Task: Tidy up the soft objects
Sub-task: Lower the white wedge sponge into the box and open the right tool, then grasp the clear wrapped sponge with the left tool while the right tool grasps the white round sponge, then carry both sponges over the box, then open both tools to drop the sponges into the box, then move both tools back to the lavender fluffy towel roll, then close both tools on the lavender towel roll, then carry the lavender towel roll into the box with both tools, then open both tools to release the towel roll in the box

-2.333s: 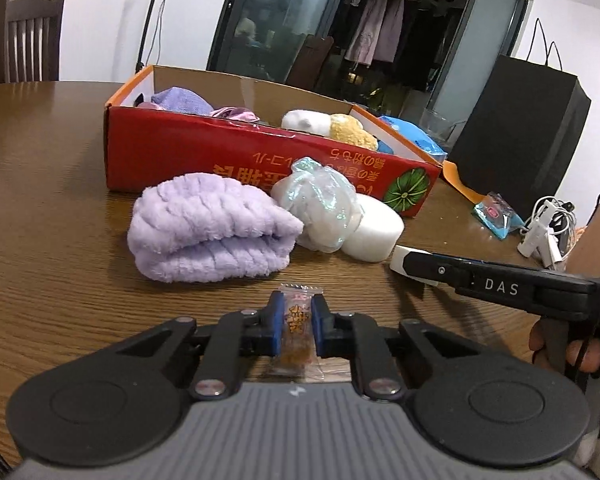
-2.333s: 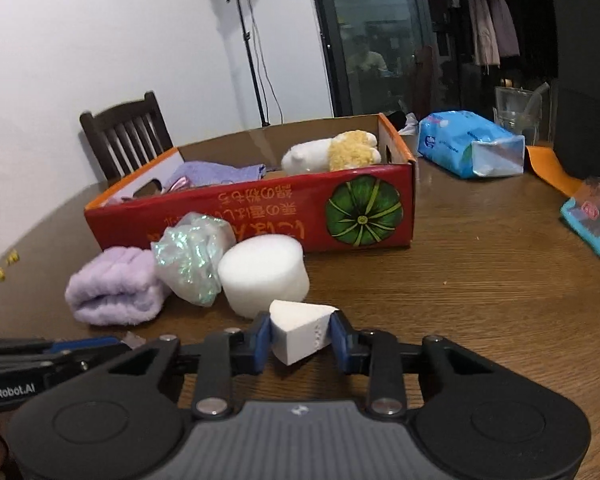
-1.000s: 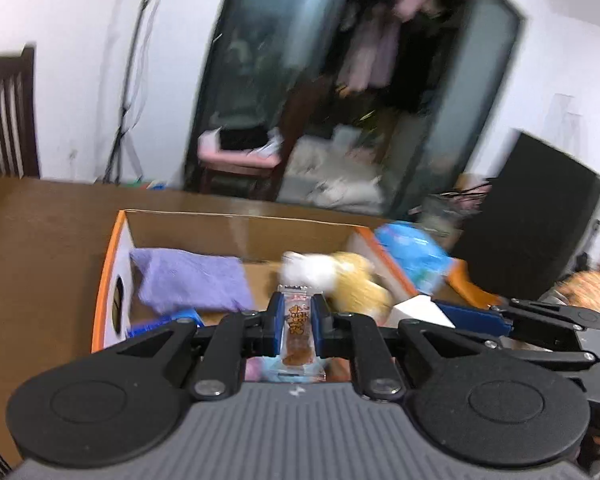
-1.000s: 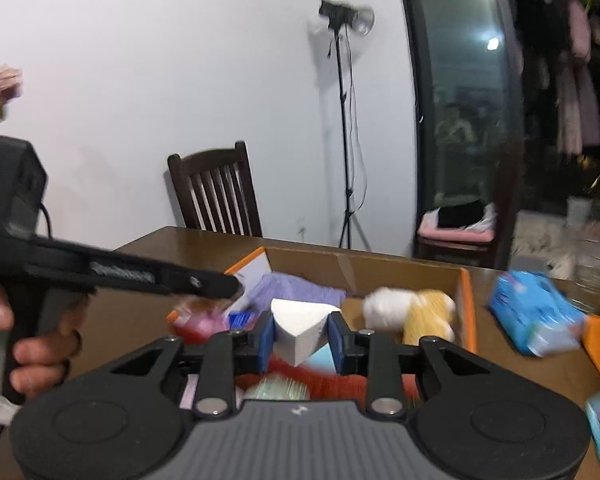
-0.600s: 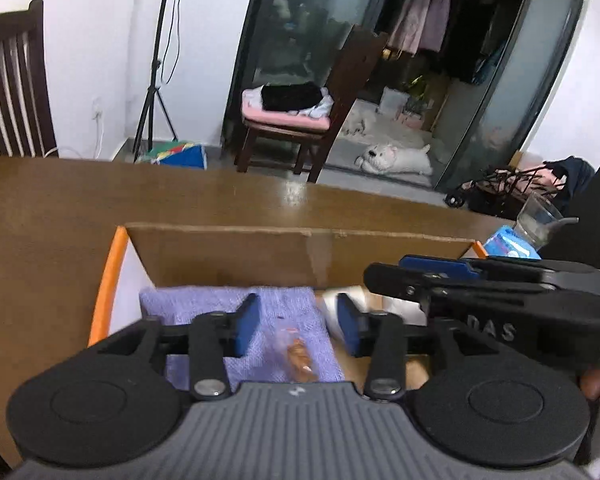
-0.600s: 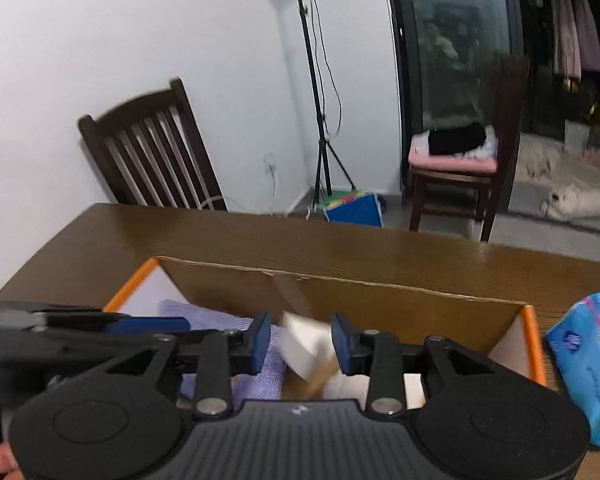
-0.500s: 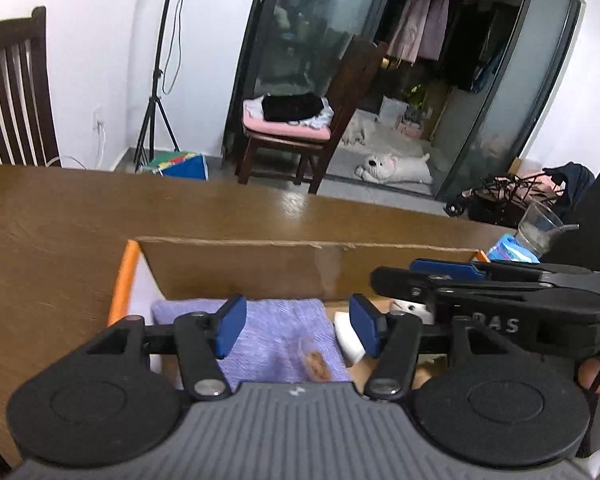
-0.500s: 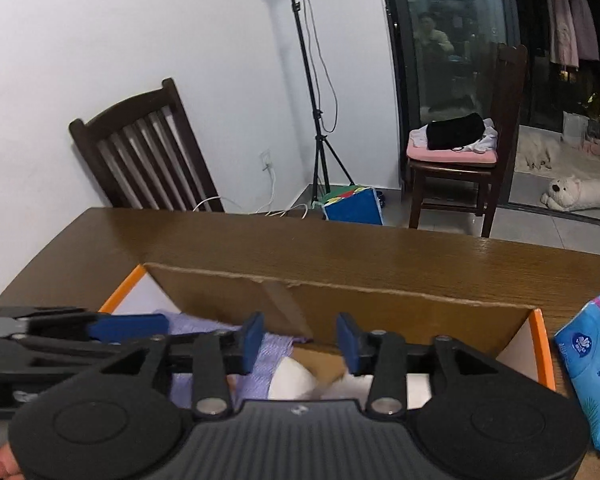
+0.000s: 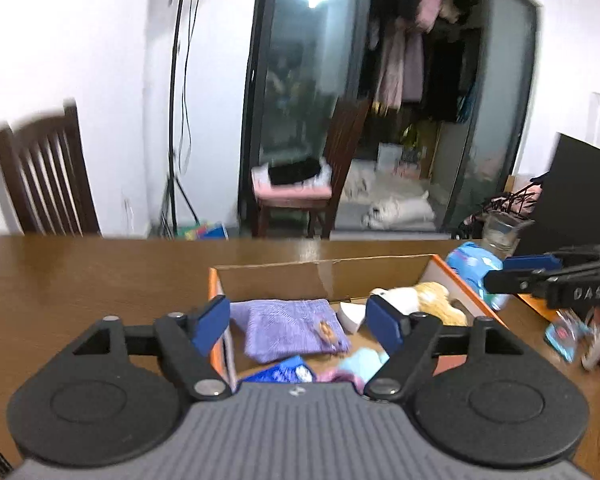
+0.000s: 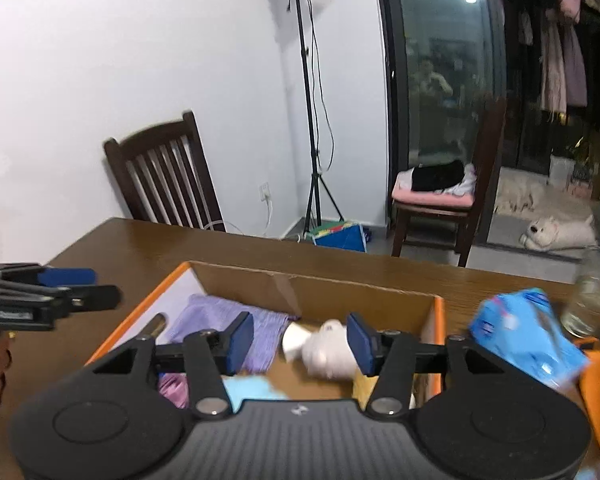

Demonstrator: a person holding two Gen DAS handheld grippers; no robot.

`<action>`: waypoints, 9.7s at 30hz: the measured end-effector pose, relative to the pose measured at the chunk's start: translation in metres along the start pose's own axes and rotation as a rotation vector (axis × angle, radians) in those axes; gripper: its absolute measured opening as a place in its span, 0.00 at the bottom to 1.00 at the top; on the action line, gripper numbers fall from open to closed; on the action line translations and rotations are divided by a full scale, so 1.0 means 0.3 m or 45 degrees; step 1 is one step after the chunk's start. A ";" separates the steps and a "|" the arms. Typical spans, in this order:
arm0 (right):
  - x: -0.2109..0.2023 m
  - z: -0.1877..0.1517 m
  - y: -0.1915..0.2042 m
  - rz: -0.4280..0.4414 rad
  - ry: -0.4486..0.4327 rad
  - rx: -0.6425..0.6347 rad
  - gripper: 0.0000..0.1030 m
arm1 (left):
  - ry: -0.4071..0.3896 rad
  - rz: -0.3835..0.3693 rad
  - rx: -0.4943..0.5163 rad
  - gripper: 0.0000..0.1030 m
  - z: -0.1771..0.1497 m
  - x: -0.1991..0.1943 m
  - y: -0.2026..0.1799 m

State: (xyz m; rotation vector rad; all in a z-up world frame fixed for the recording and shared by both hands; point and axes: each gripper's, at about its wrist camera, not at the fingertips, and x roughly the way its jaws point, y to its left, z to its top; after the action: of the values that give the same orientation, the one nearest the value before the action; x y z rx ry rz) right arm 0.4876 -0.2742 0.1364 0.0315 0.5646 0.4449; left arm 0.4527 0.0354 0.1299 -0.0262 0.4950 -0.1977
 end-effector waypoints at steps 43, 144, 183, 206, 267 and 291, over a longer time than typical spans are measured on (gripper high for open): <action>-0.217 -0.657 0.163 -0.076 -0.006 0.070 0.63 | 0.003 -0.115 0.052 0.92 -0.448 -0.134 -0.323; -0.048 0.031 -0.025 -0.115 0.128 -0.080 0.61 | 0.214 -0.035 0.049 0.80 0.179 0.093 -0.146; -0.537 -0.748 0.341 0.146 -0.053 0.145 0.73 | -0.045 0.076 -0.175 0.95 -0.629 -0.588 -0.075; 0.158 -0.566 0.296 0.227 0.075 0.280 0.39 | 0.200 -0.159 -0.464 0.45 -0.550 -0.013 0.089; 0.273 0.090 0.097 0.107 -0.093 -0.026 0.17 | 0.076 -0.373 -0.298 0.25 0.122 0.357 0.052; 0.821 0.062 -0.087 0.138 0.391 0.255 0.23 | 0.458 -0.055 -0.174 0.36 0.045 0.825 0.100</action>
State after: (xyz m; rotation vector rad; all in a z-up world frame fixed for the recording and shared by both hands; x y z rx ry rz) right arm 0.6931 -0.1937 0.0225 0.1882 0.9115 0.5010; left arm 0.6778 0.0164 0.0234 -0.1363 0.8669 -0.2115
